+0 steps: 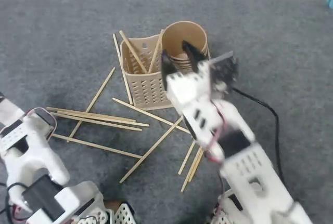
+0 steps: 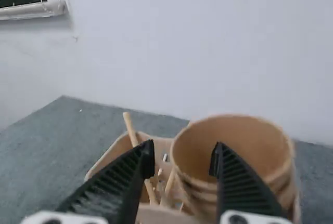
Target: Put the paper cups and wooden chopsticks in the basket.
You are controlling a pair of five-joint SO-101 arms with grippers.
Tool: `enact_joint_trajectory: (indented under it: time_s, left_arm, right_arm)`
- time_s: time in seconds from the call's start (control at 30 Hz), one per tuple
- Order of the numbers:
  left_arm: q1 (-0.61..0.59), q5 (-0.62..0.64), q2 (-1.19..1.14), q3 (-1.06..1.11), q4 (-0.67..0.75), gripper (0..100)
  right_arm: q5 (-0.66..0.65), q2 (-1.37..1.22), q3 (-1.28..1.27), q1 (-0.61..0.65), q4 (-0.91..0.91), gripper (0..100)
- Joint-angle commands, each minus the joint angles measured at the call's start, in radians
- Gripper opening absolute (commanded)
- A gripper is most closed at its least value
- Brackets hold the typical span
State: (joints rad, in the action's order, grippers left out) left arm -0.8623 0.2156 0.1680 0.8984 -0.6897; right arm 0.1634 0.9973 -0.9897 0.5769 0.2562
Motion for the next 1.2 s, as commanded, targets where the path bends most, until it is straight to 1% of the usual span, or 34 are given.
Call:
enact_joint_trajectory:
  time_s: [0.0, 0.1, 0.2, 0.3, 0.37, 0.47, 0.6, 0.63, 0.73, 0.8, 0.93, 1.0, 1.1, 1.13, 1.17]
  left_arm:
    - [0.009, 0.002, 0.005, -0.041, 0.021, 1]
    - [0.009, 0.002, 0.005, -0.042, 0.021, 1]
    - [0.011, 0.002, 0.005, -0.042, 0.021, 1]
    - [0.011, 0.002, 0.005, -0.041, 0.021, 1]
    - [0.009, 0.002, 0.005, -0.041, 0.021, 1]
    - [0.008, 0.002, 0.005, -0.039, 0.018, 1]
    - [0.008, 0.002, 0.005, -0.039, 0.018, 1]
    - [0.008, 0.002, 0.005, -0.039, 0.018, 1]
    - [0.009, 0.002, 0.005, -0.041, 0.018, 1]
    - [0.017, 0.002, 0.005, -0.045, 0.017, 1]
    - [0.087, 0.002, 0.014, -0.053, 0.002, 1]
    - [0.135, 0.002, 0.012, -0.107, -0.074, 1]
    - [0.219, 0.002, 0.012, -0.228, -0.226, 1]
    - [0.247, 0.002, 0.009, -0.277, -0.27, 2]
    - [0.276, 0.002, 0.006, -0.331, -0.313, 2]
  right_arm:
    - [0.029, 0.343, -0.025, -0.007, 0.302, 18.4]
    - [0.08, 0.529, -0.087, -0.079, 0.49, 18.3]
    - [0.124, 0.647, -0.169, -0.2, 0.647, 18.3]
    - [0.123, 0.725, -0.276, -0.305, 0.773, 18.3]
    - [0.123, 0.763, -0.339, -0.361, 0.819, 18.3]
    - [0.117, 0.809, -0.382, -0.45, 0.819, 18.3]
    - [-0.023, 0.816, -0.529, -0.486, 0.812, 18.3]
    - [-0.035, 0.816, -0.582, -0.492, 0.799, 18.3]
    - [-0.018, 0.806, -0.7, -0.513, 0.753, 18.3]
    - [-0.021, 0.809, -0.684, -0.538, 0.783, 18.3]
    - [-0.021, 0.809, -0.695, -0.564, 0.788, 18.1]
    - [-0.021, 0.809, -0.695, -0.575, 0.783, 14.7]
    - [-0.021, 0.809, -0.694, -0.579, 0.78, 2.4]
    - [-0.021, 0.809, -0.694, -0.579, 0.78, 0.0]
    - [-0.021, 0.809, -0.694, -0.581, 0.78, 1.6]
